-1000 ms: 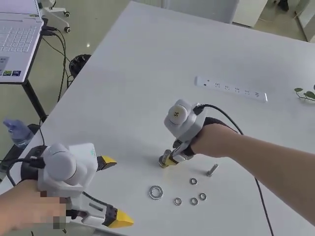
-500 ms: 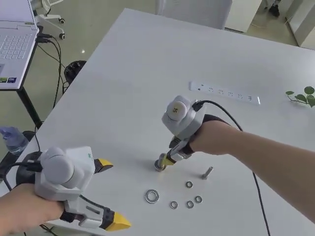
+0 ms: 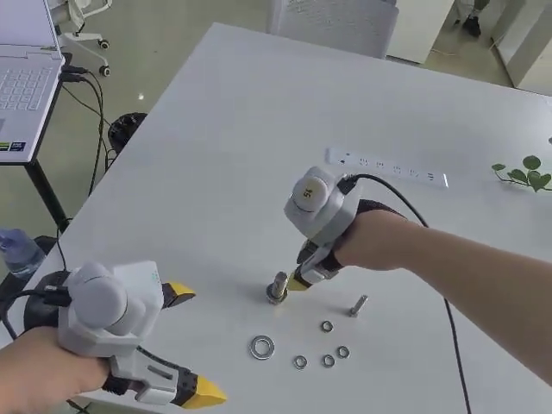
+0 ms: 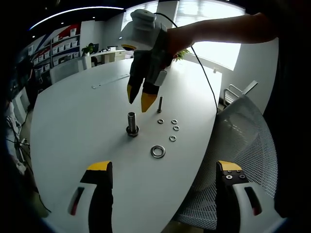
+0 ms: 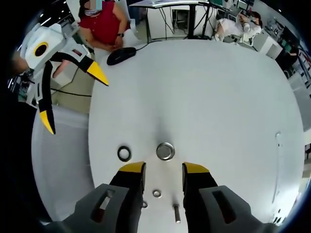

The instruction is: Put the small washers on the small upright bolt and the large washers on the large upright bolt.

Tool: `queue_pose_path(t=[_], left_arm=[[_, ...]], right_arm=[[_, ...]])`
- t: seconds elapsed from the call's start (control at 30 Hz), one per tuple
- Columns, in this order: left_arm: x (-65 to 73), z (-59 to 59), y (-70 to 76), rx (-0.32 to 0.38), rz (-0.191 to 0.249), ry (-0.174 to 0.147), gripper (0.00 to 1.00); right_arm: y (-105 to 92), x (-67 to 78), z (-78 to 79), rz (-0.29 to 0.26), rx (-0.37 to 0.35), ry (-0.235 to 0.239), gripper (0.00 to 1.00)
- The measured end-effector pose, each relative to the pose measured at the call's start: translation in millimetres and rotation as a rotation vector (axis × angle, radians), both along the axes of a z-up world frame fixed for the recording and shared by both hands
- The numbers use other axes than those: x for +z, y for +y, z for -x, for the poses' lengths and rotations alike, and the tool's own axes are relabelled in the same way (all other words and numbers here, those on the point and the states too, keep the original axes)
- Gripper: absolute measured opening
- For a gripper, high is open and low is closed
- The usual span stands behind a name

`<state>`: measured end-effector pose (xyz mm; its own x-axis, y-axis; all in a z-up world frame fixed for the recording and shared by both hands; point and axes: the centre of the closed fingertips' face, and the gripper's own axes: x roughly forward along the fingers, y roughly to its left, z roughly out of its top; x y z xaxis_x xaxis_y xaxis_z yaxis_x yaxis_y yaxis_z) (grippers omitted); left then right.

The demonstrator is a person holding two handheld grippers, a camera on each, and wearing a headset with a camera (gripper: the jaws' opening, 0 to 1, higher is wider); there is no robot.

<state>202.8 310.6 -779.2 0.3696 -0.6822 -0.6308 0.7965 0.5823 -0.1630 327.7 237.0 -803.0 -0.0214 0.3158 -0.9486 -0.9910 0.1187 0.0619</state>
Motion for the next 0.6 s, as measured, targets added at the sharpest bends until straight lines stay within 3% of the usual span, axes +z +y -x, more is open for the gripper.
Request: queue_pose_path(t=[0.6], left_arm=[[1.6,3.4,2.4,0.002,-0.003,-0.011,0.87]], right_arm=[[4.7,0.2,44.1,0.001,0.055,0.043,0.32]])
